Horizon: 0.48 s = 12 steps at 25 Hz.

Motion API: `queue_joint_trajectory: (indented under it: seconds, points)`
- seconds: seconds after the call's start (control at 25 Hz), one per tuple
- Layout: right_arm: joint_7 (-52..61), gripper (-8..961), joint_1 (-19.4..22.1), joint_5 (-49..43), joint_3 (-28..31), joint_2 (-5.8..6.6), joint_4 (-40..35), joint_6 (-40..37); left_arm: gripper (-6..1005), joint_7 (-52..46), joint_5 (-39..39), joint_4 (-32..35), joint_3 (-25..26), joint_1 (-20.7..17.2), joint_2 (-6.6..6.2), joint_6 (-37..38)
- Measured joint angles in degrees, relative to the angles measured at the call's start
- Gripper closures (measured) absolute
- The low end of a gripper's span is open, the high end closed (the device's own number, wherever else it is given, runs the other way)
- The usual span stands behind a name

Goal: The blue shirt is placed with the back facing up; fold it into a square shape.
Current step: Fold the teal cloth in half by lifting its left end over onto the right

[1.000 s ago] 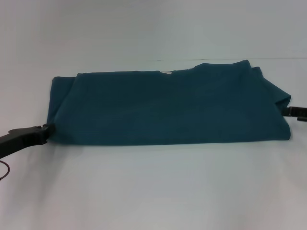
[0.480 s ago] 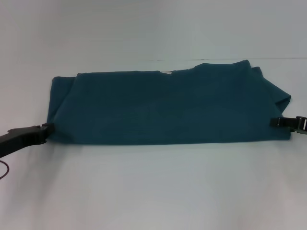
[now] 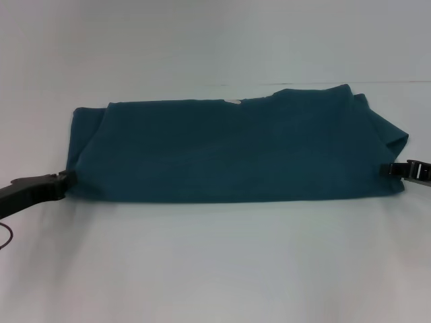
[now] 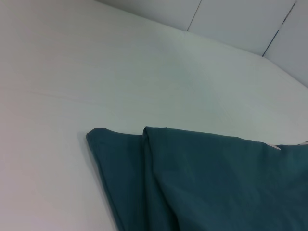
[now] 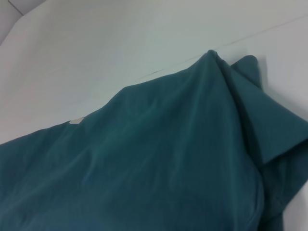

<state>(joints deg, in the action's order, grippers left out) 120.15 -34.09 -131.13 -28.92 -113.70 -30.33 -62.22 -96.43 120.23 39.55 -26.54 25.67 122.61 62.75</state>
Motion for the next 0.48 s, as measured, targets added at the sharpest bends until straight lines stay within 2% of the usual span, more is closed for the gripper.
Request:
queue_joint_trajectory:
  seconds: [0.48]
  points:
    - [-1.5, 861, 1.1, 1.7, 0.7, -0.03, -0.3, 0.0, 978, 0.0, 0.0, 0.1, 0.3, 0.1, -0.12, -0.1]
